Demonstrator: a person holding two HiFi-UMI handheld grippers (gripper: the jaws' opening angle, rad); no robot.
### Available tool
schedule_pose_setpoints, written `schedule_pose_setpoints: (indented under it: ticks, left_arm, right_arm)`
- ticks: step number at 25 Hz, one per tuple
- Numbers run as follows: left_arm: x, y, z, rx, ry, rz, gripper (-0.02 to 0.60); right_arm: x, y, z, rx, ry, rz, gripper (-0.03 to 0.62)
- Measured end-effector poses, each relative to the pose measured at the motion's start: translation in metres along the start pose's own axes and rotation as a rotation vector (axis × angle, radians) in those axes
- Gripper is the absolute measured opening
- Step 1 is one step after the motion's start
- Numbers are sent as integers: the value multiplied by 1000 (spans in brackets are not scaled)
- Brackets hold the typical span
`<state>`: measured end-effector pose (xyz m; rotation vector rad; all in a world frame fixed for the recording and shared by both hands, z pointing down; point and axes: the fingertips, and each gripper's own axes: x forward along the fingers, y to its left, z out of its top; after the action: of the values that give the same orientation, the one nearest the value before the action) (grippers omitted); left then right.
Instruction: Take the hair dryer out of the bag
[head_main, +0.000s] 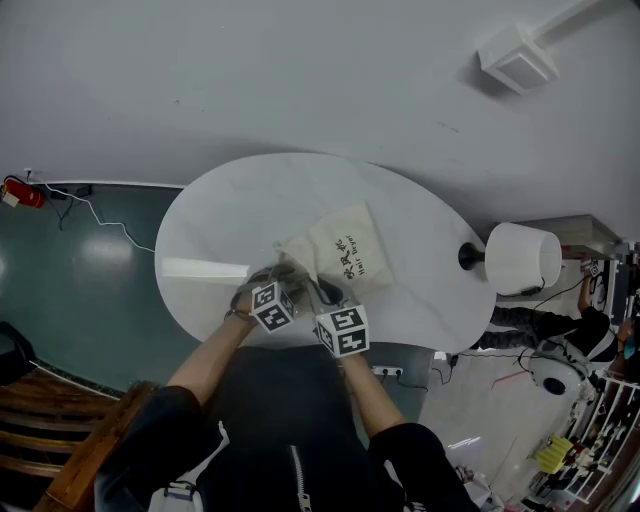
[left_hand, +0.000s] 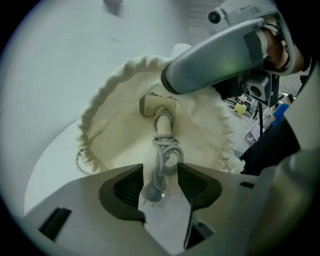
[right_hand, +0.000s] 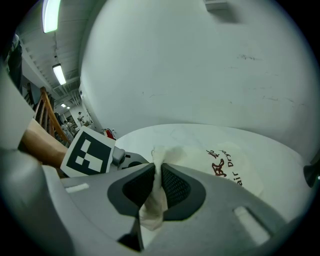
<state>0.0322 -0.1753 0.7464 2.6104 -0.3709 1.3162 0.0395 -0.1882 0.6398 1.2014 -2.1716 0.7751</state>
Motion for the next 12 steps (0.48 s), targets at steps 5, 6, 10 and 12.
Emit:
schedule_pose_setpoints:
  ticks: [5, 6, 10, 12]
  left_arm:
    - [4, 1, -7, 27, 38, -7, 209]
    - [4, 2, -8, 35, 40, -3, 198]
    - [4, 4, -9, 69, 48, 17, 146]
    - [5, 4, -9, 95, 48, 20, 141]
  right_arm:
    - [1, -1, -1, 13, -1, -1, 38]
    - [1, -1, -1, 15, -1, -1, 38]
    - [1, -1, -2, 18, -2, -3, 38]
    - [1, -1, -2, 20, -4, -5, 38]
